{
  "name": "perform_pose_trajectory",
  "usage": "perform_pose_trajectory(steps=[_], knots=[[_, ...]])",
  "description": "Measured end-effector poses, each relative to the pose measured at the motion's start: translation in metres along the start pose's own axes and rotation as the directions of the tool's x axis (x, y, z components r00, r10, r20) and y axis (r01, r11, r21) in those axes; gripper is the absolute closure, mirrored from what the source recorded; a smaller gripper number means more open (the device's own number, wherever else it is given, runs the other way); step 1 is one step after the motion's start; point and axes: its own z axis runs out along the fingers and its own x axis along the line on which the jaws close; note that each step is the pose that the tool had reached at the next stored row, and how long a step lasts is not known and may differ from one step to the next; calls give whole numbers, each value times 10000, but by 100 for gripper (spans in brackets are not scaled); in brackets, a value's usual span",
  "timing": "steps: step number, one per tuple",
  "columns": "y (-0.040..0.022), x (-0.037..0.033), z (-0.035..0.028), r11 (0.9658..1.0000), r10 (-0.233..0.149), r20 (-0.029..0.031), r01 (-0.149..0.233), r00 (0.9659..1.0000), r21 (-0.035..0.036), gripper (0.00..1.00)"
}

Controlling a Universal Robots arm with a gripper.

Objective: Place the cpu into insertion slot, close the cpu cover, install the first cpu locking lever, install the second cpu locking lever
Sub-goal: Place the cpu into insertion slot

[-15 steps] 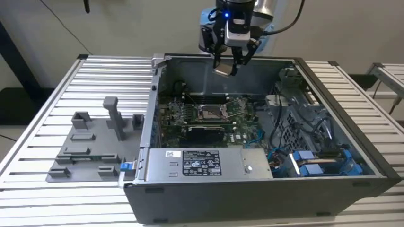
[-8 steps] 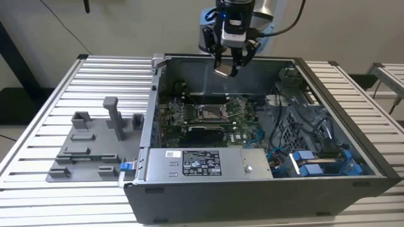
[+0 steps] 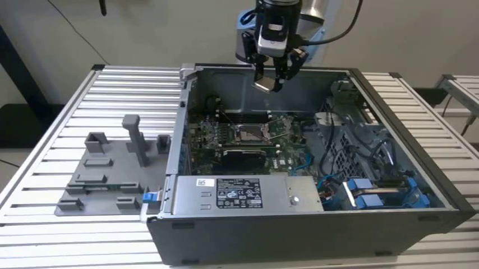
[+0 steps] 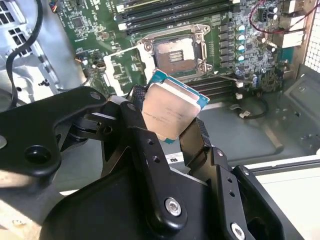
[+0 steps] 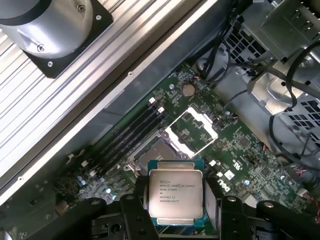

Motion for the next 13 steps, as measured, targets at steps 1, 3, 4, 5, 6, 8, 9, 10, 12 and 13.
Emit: perform_pose_trajectory(steps=[1, 3, 4, 5, 6, 8, 9, 10, 12, 13], knots=[[0, 0, 0, 10000, 80, 7, -80, 10000, -2, 46], [0, 0, 1, 9998, 208, 17, -208, 9998, -3, 46], [0, 0, 2, 9996, 281, 22, -281, 9996, -4, 46], [0, 0, 1, 9994, 346, 28, -346, 9994, -4, 46], [0, 0, 2, 9991, 413, 34, -413, 9991, -6, 46], [0, 0, 2, 9986, 537, 44, -537, 9985, -8, 46], [0, 0, 2, 9983, 588, 49, -588, 9983, -9, 46], [0, 0, 3, 9980, 626, 51, -626, 9980, -11, 46], [0, 0, 3, 9977, 679, 57, -679, 9977, -12, 46], [0, 0, 3, 9975, 713, 60, -713, 9974, -13, 46]])
